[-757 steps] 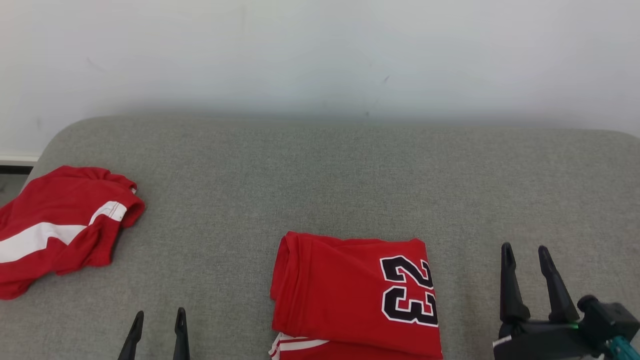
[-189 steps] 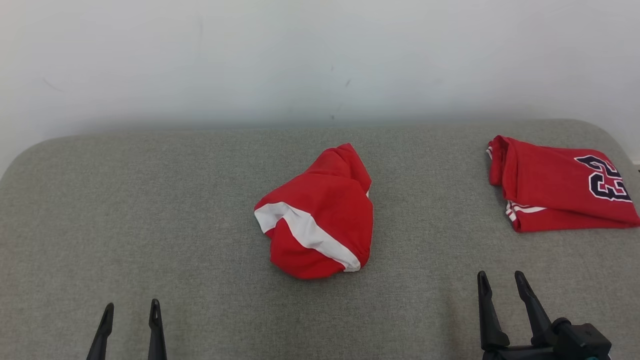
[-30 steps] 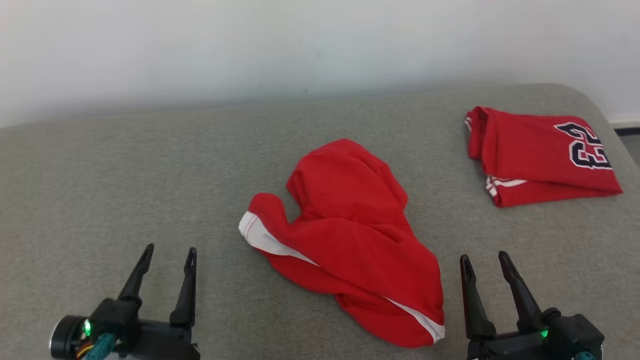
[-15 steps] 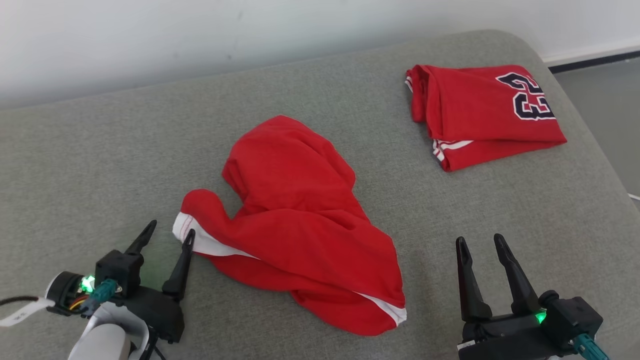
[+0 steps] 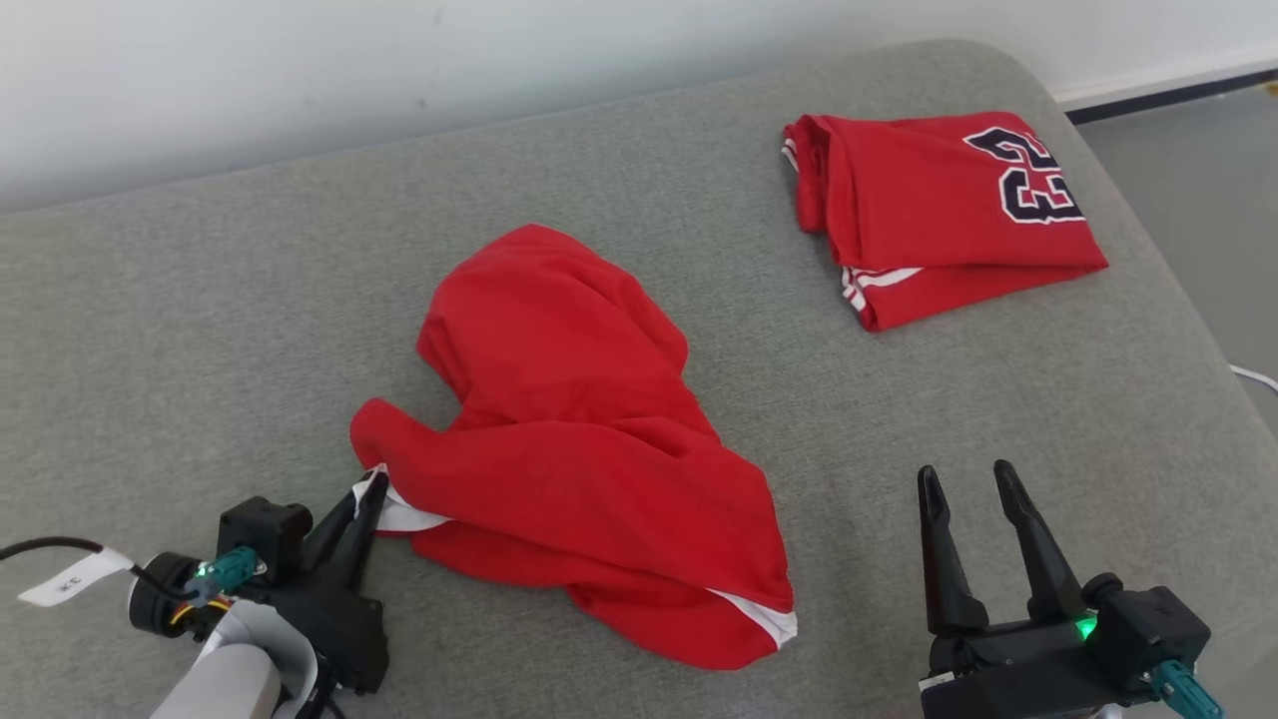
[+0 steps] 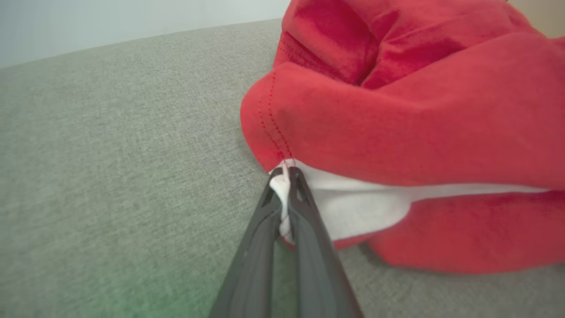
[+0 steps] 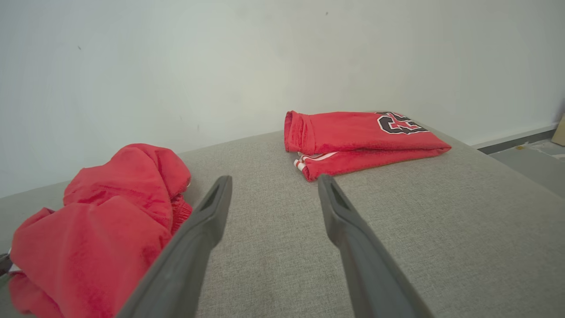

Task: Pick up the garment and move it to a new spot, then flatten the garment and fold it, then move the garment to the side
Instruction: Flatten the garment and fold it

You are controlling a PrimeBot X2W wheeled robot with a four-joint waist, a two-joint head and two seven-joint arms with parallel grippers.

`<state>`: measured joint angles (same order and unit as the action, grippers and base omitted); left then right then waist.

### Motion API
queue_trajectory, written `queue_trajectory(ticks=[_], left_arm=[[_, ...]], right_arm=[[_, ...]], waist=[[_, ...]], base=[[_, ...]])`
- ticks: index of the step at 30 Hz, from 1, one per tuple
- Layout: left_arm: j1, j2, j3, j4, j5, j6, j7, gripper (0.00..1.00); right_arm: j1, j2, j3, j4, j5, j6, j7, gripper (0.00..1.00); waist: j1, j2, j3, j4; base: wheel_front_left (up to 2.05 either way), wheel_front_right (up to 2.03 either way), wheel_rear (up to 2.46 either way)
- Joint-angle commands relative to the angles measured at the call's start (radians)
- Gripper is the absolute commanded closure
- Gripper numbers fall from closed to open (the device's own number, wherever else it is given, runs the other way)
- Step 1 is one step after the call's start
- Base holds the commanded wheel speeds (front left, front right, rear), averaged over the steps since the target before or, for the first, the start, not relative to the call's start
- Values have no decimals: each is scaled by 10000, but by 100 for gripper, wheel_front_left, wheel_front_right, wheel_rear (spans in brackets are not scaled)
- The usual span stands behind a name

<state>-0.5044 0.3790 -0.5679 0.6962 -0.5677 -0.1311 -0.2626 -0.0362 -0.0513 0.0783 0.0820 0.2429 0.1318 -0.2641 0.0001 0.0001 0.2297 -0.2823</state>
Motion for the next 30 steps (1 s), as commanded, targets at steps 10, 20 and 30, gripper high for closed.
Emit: queue_trajectory(ticks=[10, 20, 30], left_arm=[[1078, -263, 1921, -2027, 713, 143, -28, 100], [3955, -1536, 3917, -3803, 1514, 175, -24, 100], [5089, -2577, 5013, -3507, 2203, 54, -24, 84]], right_arm=[[447, 8, -206, -58, -225, -17, 0, 0], [582, 8, -192, 246, -431, -17, 0, 0], [600, 8, -159, 575, -296, -18, 0, 0]], waist=[[-1, -1, -653, 1515], [-1, -1, -1106, 2935], [-1, -1, -1182, 3190]], base=[[0, 0, 0], [0, 0, 0], [0, 0, 0]])
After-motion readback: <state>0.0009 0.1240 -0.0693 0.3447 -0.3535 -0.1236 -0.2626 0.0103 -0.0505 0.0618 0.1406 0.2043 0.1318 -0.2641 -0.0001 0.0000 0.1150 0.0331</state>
